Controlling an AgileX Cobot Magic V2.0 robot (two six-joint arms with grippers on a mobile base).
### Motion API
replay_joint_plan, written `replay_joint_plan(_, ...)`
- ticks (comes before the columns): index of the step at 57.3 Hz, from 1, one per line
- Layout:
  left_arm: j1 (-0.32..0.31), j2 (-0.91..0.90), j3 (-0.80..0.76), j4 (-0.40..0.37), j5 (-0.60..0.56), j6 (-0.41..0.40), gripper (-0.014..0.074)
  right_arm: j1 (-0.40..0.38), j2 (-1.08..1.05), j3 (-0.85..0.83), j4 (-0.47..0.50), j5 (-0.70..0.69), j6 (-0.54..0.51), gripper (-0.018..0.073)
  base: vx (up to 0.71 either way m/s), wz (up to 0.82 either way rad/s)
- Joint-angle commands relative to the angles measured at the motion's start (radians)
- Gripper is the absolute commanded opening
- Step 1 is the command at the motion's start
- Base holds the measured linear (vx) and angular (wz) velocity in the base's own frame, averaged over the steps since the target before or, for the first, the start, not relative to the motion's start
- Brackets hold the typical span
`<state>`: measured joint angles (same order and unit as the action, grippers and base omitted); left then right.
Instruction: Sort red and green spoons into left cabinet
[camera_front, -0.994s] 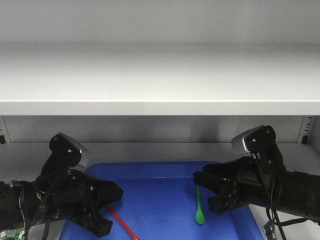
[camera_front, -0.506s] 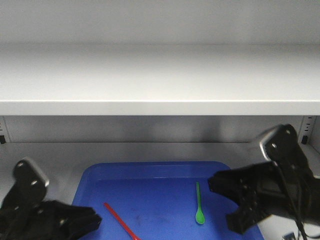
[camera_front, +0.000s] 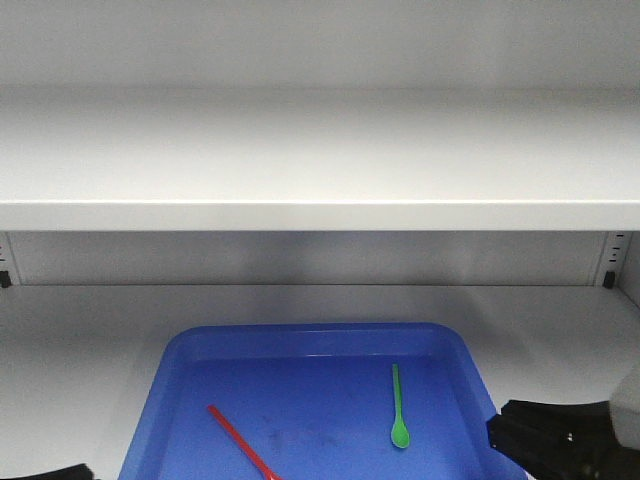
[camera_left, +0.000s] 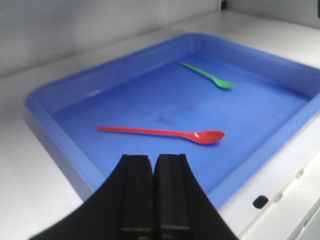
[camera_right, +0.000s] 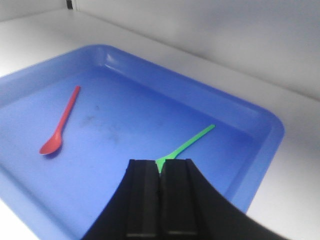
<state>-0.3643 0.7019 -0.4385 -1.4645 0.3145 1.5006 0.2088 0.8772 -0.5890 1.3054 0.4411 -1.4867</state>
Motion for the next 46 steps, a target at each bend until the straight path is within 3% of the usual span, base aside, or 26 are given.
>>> replay_joint_plan(1,-0.005,-0.036,-0.025,-0.041,-0.019,-0.007,-0.0001,-0.002,-0.037,-0.027,0.034,0.018,-0.002,-0.0003,0.00,0.00)
replay_joint_plan(46,-0.005,-0.056,-0.025,-0.039,-0.018,-0.002,-0.0001,-0.002,-0.047,-0.027,0.034,0.040,-0.003,-0.0003,0.00,0.00)
